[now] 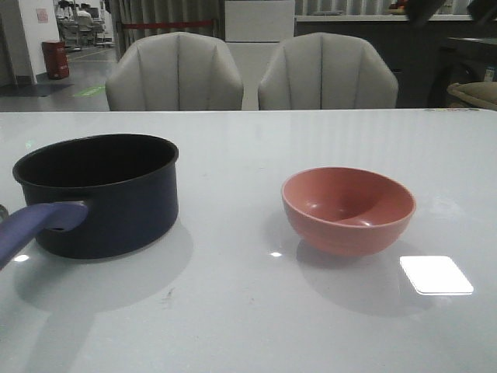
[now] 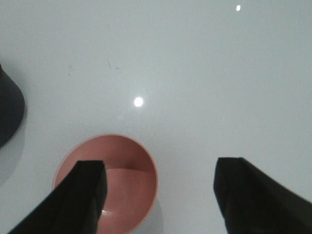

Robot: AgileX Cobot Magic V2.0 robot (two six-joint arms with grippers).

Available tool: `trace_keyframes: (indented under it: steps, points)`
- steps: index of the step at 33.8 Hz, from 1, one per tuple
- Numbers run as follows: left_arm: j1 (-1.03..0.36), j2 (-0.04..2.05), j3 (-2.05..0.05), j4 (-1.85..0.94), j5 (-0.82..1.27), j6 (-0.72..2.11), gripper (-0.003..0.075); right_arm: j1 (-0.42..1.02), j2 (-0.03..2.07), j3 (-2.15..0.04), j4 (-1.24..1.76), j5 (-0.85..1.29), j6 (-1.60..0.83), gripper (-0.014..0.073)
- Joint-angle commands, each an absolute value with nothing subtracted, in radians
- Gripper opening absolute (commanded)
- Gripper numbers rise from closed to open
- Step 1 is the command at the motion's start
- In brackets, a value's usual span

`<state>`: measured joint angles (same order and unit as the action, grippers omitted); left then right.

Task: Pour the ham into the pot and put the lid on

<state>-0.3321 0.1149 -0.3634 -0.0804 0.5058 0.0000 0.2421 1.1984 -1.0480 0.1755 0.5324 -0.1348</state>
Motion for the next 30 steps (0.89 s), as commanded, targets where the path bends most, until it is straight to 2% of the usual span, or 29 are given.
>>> trace_keyframes:
  steps: [1,15,23,26,30]
  points:
    - [-0.34,0.127,-0.389,-0.093,0.432,0.0,0.0583,0.237,1.022,-0.958,0.172,0.372,-0.151,0.0566]
    - [-0.34,0.127,-0.389,-0.093,0.432,0.0,0.0583,0.237,0.417,-0.421,0.184,0.033,-0.151,0.0566]
    - [-0.34,0.127,-0.389,-0.093,0.432,0.0,0.0583,0.237,0.273,-0.269,0.213,0.014,-0.142,0.0542]
    - [-0.34,0.127,-0.389,-0.093,0.432,0.0,0.0583,0.237,0.273,-0.251,0.213,0.039,-0.142,0.0416]
    - [-0.34,0.127,-0.389,-0.093,0.432,0.0,0.0583,0.237,0.273,-0.25,0.213,0.048,-0.142,0.0109]
